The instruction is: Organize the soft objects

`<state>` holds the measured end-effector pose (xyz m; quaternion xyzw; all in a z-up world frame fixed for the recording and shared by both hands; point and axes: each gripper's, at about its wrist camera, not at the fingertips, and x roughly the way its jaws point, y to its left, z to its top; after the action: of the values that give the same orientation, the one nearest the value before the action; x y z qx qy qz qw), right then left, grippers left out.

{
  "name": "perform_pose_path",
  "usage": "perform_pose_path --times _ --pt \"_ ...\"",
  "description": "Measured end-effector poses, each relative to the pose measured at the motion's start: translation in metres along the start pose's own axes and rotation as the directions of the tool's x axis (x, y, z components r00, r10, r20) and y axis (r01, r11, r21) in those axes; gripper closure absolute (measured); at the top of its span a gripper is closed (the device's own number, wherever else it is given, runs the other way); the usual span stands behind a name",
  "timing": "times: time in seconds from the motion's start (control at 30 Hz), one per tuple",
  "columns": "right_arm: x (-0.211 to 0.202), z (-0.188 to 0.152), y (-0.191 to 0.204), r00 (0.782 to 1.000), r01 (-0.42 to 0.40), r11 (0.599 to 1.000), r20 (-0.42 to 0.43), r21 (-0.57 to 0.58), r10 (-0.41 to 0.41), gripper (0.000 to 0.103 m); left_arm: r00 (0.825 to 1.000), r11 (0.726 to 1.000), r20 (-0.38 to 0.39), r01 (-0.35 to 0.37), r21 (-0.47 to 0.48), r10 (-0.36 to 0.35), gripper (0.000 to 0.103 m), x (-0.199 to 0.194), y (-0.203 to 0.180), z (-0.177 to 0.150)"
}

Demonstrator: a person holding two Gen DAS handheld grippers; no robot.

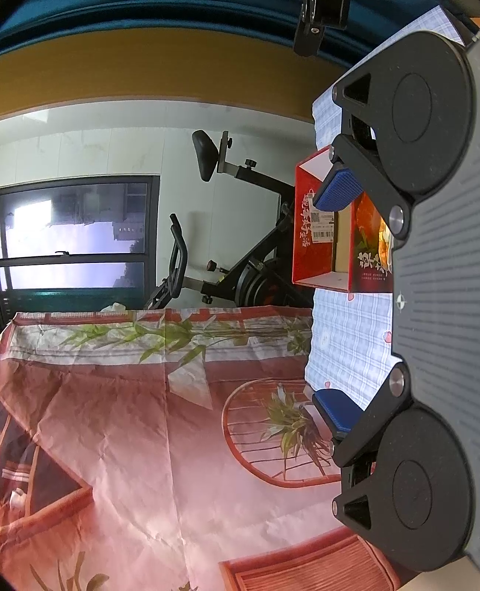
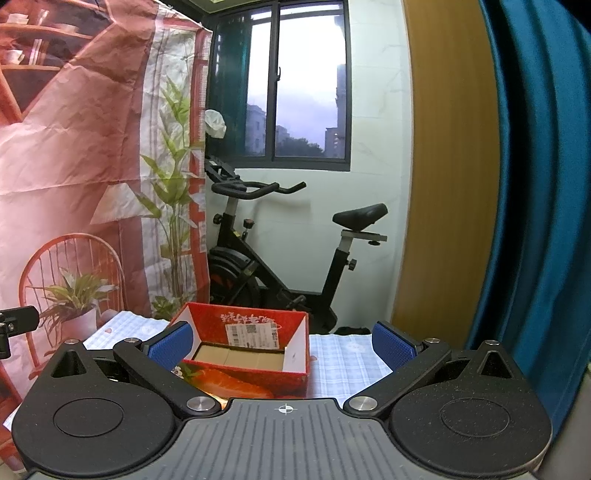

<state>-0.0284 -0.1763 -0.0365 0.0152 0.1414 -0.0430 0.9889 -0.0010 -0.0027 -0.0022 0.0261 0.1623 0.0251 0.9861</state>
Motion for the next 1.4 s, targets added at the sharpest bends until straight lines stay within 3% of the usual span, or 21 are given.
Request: perform_pose_path --times 1.4 --pt "-0.001 0.0014 -0.0009 1.0 -0.002 1.0 0.006 0.0 0.002 0.0 1.0 1.0 -0.014 -0.01 -0.019 0.01 0.0 0.0017 0.0 0.0"
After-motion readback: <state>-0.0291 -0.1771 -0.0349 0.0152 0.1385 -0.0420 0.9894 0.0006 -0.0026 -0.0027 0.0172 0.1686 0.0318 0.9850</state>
